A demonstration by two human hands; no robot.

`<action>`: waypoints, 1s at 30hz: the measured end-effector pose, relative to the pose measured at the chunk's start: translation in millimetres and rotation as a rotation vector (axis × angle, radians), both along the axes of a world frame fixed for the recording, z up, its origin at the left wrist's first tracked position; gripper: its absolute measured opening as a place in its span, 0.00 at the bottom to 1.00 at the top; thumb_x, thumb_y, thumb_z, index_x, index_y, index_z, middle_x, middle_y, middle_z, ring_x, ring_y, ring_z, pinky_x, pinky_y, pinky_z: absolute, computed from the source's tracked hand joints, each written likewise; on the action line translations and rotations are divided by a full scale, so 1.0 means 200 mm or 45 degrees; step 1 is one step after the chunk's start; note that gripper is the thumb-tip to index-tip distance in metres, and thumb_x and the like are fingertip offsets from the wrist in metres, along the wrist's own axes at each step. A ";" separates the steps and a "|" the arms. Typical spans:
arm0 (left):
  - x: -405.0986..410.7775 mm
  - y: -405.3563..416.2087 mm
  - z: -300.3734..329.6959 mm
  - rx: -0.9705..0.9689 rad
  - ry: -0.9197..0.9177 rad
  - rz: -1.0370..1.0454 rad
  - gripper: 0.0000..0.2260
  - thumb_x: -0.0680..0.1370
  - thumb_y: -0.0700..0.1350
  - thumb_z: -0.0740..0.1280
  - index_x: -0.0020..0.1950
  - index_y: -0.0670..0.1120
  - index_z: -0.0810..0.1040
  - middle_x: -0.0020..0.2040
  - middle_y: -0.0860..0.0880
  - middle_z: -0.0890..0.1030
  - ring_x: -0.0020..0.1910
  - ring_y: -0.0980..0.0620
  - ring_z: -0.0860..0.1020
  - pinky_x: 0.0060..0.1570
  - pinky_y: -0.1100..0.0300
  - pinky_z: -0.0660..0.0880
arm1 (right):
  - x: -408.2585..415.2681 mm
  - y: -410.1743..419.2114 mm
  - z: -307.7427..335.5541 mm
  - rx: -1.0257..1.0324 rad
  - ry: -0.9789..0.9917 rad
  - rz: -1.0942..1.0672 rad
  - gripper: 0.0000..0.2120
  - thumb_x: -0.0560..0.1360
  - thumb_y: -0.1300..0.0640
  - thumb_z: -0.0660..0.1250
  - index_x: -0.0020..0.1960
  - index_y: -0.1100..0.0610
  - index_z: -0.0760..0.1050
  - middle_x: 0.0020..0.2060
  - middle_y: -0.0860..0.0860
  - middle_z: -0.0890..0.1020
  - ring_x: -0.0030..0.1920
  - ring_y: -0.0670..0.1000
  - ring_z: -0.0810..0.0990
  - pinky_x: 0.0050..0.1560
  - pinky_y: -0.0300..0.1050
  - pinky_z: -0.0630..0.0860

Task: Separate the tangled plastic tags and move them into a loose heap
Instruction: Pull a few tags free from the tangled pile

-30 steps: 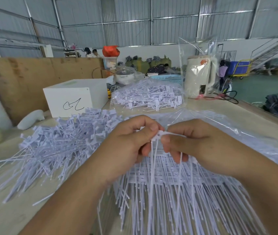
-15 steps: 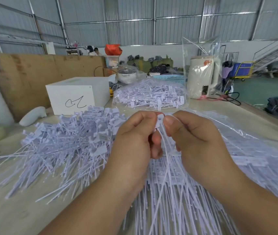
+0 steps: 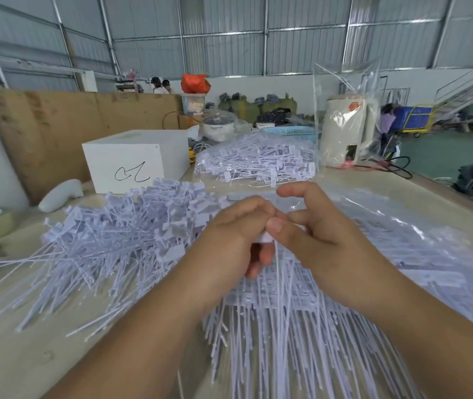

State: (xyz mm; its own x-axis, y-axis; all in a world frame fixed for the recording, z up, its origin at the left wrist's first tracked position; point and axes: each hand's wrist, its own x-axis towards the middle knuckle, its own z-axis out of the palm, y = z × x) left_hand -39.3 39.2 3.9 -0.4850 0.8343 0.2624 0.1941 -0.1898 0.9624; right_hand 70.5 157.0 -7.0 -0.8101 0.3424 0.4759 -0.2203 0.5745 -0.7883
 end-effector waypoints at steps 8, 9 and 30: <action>0.00 -0.01 0.01 0.022 0.025 -0.095 0.12 0.76 0.55 0.62 0.38 0.51 0.78 0.24 0.50 0.72 0.21 0.53 0.66 0.23 0.64 0.64 | 0.02 -0.03 0.01 0.011 -0.028 0.060 0.22 0.75 0.35 0.55 0.65 0.41 0.62 0.34 0.55 0.80 0.37 0.62 0.78 0.41 0.59 0.76; 0.00 0.00 0.01 0.036 0.068 -0.049 0.12 0.78 0.53 0.62 0.37 0.52 0.79 0.24 0.51 0.72 0.21 0.54 0.66 0.23 0.65 0.64 | 0.02 -0.03 0.01 -0.008 -0.017 0.030 0.18 0.75 0.36 0.55 0.63 0.39 0.63 0.33 0.55 0.77 0.34 0.60 0.73 0.34 0.51 0.72; -0.05 0.01 0.01 0.174 0.055 0.137 0.07 0.72 0.50 0.68 0.35 0.53 0.81 0.23 0.53 0.68 0.21 0.56 0.62 0.23 0.67 0.61 | 0.05 0.08 0.06 -0.046 -0.160 0.074 0.12 0.75 0.47 0.67 0.34 0.50 0.77 0.29 0.60 0.69 0.30 0.61 0.68 0.34 0.58 0.66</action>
State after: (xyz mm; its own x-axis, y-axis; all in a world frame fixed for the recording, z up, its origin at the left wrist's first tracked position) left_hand -48.5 40.9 5.9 -0.5552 0.7334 0.3922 0.2608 -0.2942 0.9195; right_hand 81.3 172.9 5.6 -0.8813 0.3084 0.3579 -0.1509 0.5341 -0.8318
